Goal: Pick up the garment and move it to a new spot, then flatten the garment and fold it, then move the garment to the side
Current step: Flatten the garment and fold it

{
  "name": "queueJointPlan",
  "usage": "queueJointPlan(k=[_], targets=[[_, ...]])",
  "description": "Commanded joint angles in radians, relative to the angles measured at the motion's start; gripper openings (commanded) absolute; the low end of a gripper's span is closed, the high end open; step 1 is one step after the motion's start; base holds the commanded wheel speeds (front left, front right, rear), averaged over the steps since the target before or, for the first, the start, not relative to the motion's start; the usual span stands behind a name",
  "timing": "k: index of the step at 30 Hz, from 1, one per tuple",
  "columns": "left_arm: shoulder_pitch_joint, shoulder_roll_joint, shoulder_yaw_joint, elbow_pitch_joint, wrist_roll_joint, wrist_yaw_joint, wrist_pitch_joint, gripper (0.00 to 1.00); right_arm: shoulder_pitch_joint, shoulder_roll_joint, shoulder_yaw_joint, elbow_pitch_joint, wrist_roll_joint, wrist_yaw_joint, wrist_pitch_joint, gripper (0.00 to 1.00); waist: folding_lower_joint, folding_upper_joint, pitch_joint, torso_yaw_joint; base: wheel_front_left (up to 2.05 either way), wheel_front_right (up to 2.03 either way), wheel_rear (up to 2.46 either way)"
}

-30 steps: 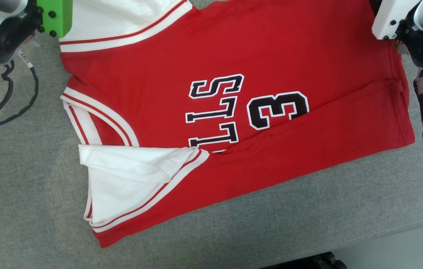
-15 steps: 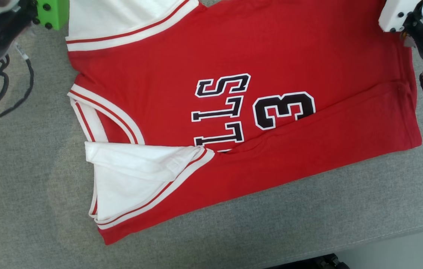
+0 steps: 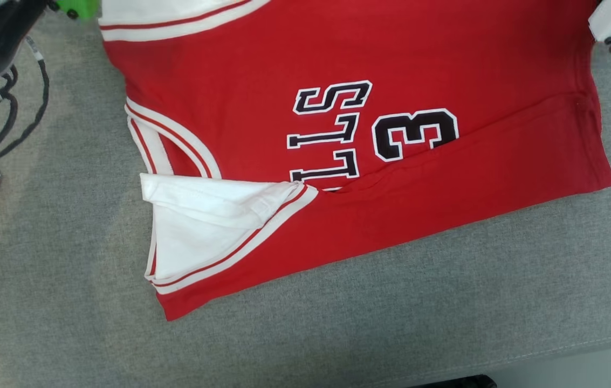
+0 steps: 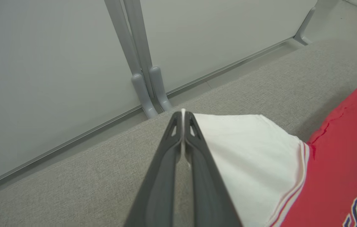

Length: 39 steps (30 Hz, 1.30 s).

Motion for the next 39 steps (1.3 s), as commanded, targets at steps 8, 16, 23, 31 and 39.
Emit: queueJointPlan(k=[8,16,23,31,39], targets=[[0.203,0.089,0.032,-0.193,-0.066,0.049,-0.022,0.00,0.154,-0.054,-0.011,-0.078,0.098,-0.002,-0.033,0.00,0.0000,0.0000,-0.067,0.041,0.00,0.00,0.00],[0.429,0.159,0.045,-0.446,-0.124,0.129,-0.036,0.00,0.279,-0.097,-0.030,-0.146,0.101,-0.002,-0.032,0.00,0.0000,0.0000,-0.106,0.068,0.00,0.00,0.00],[0.592,0.208,0.048,-0.639,-0.122,0.201,-0.075,0.00,0.382,-0.125,-0.058,-0.213,0.094,-0.002,-0.027,0.00,0.0000,0.0000,-0.118,0.089,0.00,0.00,0.00],[0.763,0.231,0.032,-0.751,-0.113,0.273,-0.132,0.00,0.502,-0.118,-0.095,-0.287,0.108,-0.002,-0.029,0.00,0.0000,0.0000,-0.112,0.099,0.00,0.00,0.00],[0.882,0.218,0.008,-0.749,-0.112,0.292,-0.205,0.00,0.590,-0.093,-0.124,-0.316,0.111,-0.002,-0.027,0.00,0.0000,0.0000,-0.102,0.107,0.00,0.00,0.00]])
